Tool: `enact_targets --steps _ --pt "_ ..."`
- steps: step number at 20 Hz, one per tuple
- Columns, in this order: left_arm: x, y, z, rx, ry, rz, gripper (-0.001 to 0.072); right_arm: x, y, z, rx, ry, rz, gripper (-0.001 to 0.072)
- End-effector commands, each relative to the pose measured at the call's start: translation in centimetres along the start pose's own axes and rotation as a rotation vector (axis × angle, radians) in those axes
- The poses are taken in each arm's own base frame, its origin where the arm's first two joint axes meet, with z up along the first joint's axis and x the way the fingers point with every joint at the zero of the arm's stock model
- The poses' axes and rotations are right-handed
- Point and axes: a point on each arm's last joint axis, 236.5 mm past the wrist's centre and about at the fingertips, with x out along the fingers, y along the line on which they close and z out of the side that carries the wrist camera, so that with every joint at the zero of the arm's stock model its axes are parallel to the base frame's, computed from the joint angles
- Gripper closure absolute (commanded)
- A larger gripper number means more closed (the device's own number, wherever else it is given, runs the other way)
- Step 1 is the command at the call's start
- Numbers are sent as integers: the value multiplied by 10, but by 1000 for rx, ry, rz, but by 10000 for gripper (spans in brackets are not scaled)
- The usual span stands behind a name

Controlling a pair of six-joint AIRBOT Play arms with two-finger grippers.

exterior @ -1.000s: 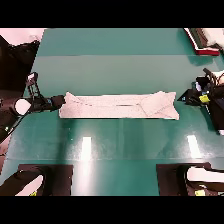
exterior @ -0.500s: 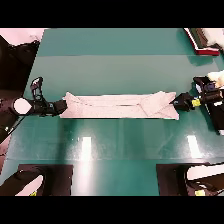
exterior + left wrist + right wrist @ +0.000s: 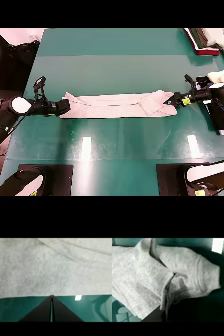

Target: Fold the shirts.

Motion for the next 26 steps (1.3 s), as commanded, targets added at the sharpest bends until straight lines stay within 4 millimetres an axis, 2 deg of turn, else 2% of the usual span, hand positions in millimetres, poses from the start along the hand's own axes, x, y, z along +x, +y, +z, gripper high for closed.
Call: enact_targets --steps 1,3,5,7,9,12,14,16,18,23,24,26 --pt "-1 -33 9 38 -46 -91 686 -12 32 14 -50 -70 63 697" --pt "-1 -68 17 113 -94 -141 687 -26 63 20 -100 -118 94 697" --pt "11 -101 20 179 -81 -172 687 -39 100 23 -173 -164 111 698" --pt "40 -132 13 240 -8 -184 687 -51 137 25 -243 -190 113 698" --pt "77 -160 1 304 70 -188 687 -61 183 26 -335 -201 119 698" --pt "134 -189 -31 394 224 -176 687 -67 248 22 -473 -206 138 698" --pt "163 -192 -48 421 307 -155 687 -68 281 18 -538 -203 149 698" --pt "179 -195 -48 413 316 -153 686 -65 304 13 -577 -198 166 698" --pt "185 -198 -42 421 301 -153 687 -58 319 6 -596 -180 181 698" --pt "180 -186 -33 434 314 -121 686 -41 338 -7 -619 -151 204 698" --pt "174 -184 -25 430 310 -119 686 -38 340 -9 -623 -147 207 698" --pt "150 -182 4 436 254 -114 686 -32 348 -13 -636 -143 215 699"
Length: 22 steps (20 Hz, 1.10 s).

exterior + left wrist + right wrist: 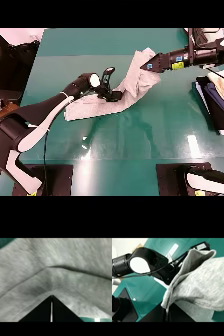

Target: Fold the shirts.

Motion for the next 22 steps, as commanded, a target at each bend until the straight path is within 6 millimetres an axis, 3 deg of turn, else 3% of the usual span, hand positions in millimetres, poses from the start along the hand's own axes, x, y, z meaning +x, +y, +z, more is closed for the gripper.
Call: enact_targets --steps 1,6,9,12,14,16,19,22 --pt "-47 16 23 23 -60 45 686 13 15 1 -20 1 18 699" --pt "-181 71 48 80 -204 256 685 47 25 -10 -23 56 58 699" --pt "-266 96 46 70 -304 373 686 80 29 -20 -15 95 84 699" --pt "-332 108 33 44 -383 446 685 115 36 -32 -14 126 103 700" --pt "-360 111 23 42 -411 492 685 138 40 -38 -15 132 106 699" --pt "-374 110 12 43 -410 516 685 159 45 -41 -20 126 105 699" --pt "-377 109 -1 32 -375 520 685 182 57 -50 -35 133 114 699" --pt "-374 109 -8 24 -348 519 685 202 79 -41 -89 130 149 699"
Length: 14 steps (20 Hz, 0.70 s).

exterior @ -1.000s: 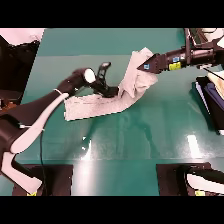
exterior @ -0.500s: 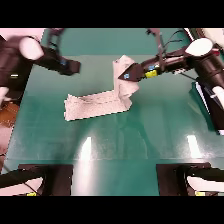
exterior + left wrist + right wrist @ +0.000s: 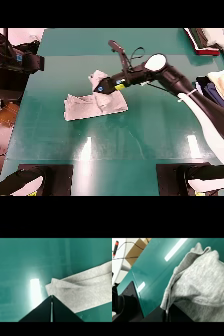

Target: Fold the shirts.

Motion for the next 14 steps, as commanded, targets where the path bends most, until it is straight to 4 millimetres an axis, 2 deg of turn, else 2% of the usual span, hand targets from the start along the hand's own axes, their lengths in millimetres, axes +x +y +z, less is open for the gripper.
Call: enact_targets --steps 1,5,8,9,10,11,12,14 --pt "-6 5 -12 -2 43 14 685 30 17 13 -53 -7 27 699" --pt "-7 5 -23 -1 89 18 685 64 12 19 -39 -6 38 697" --pt "-7 6 -26 -2 101 18 685 94 11 11 -41 15 49 690" --pt "-7 5 -26 -2 102 18 685 104 13 9 -48 23 56 584" --pt "-8 5 -26 -2 102 18 685 115 18 5 -58 34 69 348" --pt "-8 5 -26 -2 102 18 684 126 26 2 -71 47 91 204" --pt "-8 5 -26 -2 103 18 685 136 35 -1 -92 58 111 176" --pt "-8 6 -30 -2 117 19 684 140 49 0 -145 75 131 179"
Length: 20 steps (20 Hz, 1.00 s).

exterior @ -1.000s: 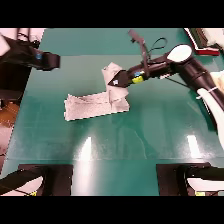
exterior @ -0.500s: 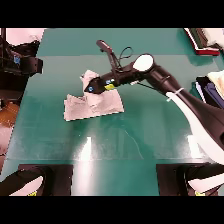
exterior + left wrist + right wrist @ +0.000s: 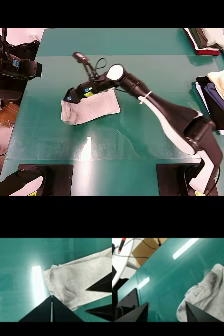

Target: Fold the shirts.

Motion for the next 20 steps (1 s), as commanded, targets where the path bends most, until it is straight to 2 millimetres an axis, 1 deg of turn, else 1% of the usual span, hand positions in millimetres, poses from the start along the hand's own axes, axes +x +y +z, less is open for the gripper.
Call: enact_targets --steps 1,2,3,5,7,9,10,11,12,13,15,17,20 --pt "-1 1 -6 3 24 2 685 10 13 0 -66 37 23 182" --pt "-1 1 -9 11 38 4 684 -2 4 -2 -73 58 -2 193" --pt "-1 1 -12 21 52 4 685 -18 -13 -8 -72 90 -45 211" --pt "-1 1 -14 34 59 5 685 -63 -60 -30 -28 170 -148 211" --pt "-1 1 -13 34 56 4 684 -114 -108 -58 77 215 -238 211" --pt "-1 0 -10 33 40 1 684 -162 -151 -87 237 199 -309 211" --pt "-1 0 -7 33 28 -2 684 -182 -171 -102 331 176 -340 210" --pt "0 -2 -4 33 16 -8 685 -198 -188 -116 398 158 -365 210" --pt "0 -5 -1 31 3 -19 685 -209 -201 -129 455 147 -375 208" --pt "0 -8 1 29 -8 -32 684 -214 -209 -136 508 122 -368 198" --pt "0 -11 3 28 -14 -46 684 -212 -218 -137 584 53 -335 197" --pt "0 -12 2 28 -9 -49 684 -199 -220 -136 606 39 -297 197" --pt "0 -12 -1 28 4 -49 684 -166 -216 -137 589 105 -249 197"
